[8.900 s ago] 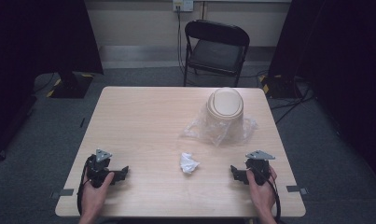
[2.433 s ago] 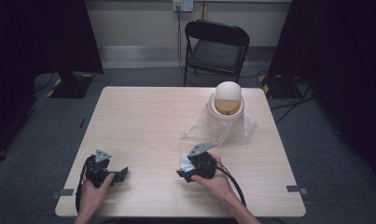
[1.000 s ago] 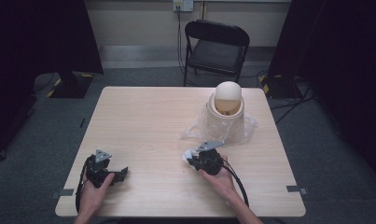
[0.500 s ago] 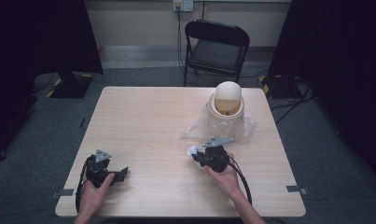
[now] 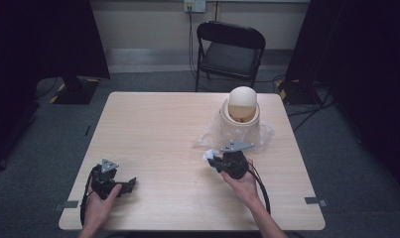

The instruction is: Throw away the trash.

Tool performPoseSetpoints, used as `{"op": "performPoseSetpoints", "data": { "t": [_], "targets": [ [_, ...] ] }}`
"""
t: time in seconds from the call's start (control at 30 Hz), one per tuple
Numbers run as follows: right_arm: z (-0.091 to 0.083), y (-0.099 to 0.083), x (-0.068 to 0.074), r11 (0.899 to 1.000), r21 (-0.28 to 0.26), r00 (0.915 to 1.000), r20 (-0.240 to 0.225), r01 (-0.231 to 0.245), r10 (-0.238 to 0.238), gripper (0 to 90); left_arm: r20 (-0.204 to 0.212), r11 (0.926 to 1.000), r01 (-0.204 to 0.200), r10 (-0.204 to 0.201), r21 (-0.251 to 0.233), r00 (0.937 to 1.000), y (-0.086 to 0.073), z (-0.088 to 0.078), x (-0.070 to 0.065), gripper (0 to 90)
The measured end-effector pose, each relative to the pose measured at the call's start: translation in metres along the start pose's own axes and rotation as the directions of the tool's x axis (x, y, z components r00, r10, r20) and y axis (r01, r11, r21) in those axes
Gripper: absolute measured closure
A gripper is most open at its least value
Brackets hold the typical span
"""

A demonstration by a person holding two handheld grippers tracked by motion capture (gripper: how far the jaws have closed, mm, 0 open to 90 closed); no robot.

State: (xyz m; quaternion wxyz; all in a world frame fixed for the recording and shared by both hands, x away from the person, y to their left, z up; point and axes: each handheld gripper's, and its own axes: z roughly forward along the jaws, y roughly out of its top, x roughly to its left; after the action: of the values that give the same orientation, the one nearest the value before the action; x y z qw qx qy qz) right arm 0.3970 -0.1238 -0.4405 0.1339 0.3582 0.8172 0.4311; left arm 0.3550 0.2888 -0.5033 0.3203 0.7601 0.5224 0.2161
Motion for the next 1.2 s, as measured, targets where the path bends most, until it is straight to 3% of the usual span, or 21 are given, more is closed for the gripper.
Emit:
{"op": "performPoseSetpoints", "data": {
  "t": [0.47, 0.73, 1.2],
  "targets": [
    [-0.015, 0.027, -0.014, 0.999, -0.026, 0.9998, -0.006, -0.019, 0.019, 81.1, 0.000, 1.0000, 0.000, 0.000, 0.000, 1.0000, 0.000, 0.000, 0.000, 0.0],
    [-0.027, 0.045, -0.027, 0.998, -0.059, 0.9989, 0.033, -0.031, 0.033, 81.2, 0.000, 1.0000, 0.000, 0.000, 0.000, 1.0000, 0.000, 0.000, 0.000, 0.0],
    [-0.035, 0.059, -0.048, 0.994, -0.084, 0.9946, 0.072, -0.068, 0.075, 81.4, 0.000, 1.0000, 0.000, 0.000, 0.000, 1.0000, 0.000, 0.000, 0.000, 0.0]
  ]
}}
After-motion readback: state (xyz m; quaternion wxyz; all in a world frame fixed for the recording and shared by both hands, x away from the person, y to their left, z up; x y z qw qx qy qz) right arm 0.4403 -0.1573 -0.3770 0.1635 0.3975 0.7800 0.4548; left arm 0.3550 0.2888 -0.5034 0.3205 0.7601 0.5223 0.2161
